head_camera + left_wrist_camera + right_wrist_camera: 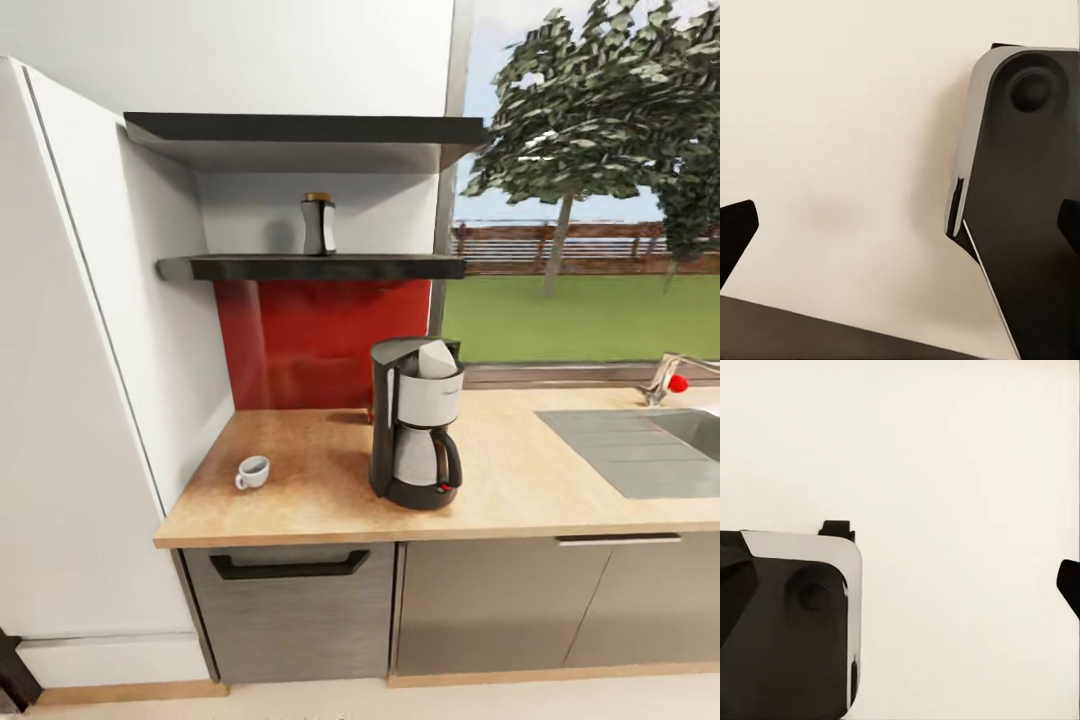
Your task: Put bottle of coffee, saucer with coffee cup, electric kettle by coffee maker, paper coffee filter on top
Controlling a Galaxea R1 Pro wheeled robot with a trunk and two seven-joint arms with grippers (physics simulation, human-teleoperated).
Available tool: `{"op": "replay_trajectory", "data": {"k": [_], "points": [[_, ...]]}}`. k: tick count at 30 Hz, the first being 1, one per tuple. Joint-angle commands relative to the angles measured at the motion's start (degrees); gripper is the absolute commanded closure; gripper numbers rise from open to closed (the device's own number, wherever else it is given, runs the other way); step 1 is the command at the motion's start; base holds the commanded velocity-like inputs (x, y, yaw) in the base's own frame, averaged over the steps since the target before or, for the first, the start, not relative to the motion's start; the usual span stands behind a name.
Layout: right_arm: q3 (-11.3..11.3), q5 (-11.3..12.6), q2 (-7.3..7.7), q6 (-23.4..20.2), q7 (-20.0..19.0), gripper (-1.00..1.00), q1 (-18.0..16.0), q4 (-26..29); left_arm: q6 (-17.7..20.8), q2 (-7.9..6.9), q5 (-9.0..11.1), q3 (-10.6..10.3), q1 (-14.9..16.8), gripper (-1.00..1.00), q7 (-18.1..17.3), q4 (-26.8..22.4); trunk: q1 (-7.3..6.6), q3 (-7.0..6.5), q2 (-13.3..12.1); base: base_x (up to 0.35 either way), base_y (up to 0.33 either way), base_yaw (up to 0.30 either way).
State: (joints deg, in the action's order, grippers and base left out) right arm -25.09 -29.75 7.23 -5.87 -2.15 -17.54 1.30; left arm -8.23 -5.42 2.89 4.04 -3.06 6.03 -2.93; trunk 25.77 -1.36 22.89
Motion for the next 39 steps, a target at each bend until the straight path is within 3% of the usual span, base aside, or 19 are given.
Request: {"op": "replay_trajectory", "data": {"k": [1,12,20,23,28,39], "points": [[-0.48,-0.51,0.27,-0.28,-0.27,-1.00,0.29,0.11,-0.12,0.03,0.28,0.35,-0.07,-1.00,-0.05,-0.10,0.02,0.06,0.03,0.000,-0.301,0.224],[-0.80,0.37,0.04,-0.28,-0.31,-1.00,2.62,0.11,-0.12,0.21,-0.26,0.21,-0.10,-1.00,-0.15,-0.08,0.02,0.66,0.03,0.000,-0.283,0.194],[-0.83,5.56,-1.40,-0.32,-0.45,-1.00,4.78,0.10,-0.26,0.07,-0.57,-0.35,-0.10,-1.00,-0.36,-0.06,0.02,0.72,0.03,0.000,-0.046,-0.006],[-0.83,6.40,-1.48,-0.35,-1.18,-1.00,4.93,0.11,-0.55,-0.01,-0.63,-0.41,-0.10,-1.00,-0.44,-0.06,0.02,0.72,0.03,0.000,-0.005,-0.209],[-0.78,6.72,-1.58,-0.36,-2.93,-1.00,5.00,0.11,-0.76,-0.18,-0.63,-0.43,-0.18,-1.00,-0.61,-0.06,0.02,0.72,0.03,0.000,-0.001,-0.199],[-0.67,6.46,-2.54,-0.14,-3.00,-1.00,5.05,0.24,-0.88,-0.25,-0.70,-0.37,-0.12,-1.00,-0.41,-0.23,0.02,0.72,0.03,-0.102,0.000,-0.023]]}}
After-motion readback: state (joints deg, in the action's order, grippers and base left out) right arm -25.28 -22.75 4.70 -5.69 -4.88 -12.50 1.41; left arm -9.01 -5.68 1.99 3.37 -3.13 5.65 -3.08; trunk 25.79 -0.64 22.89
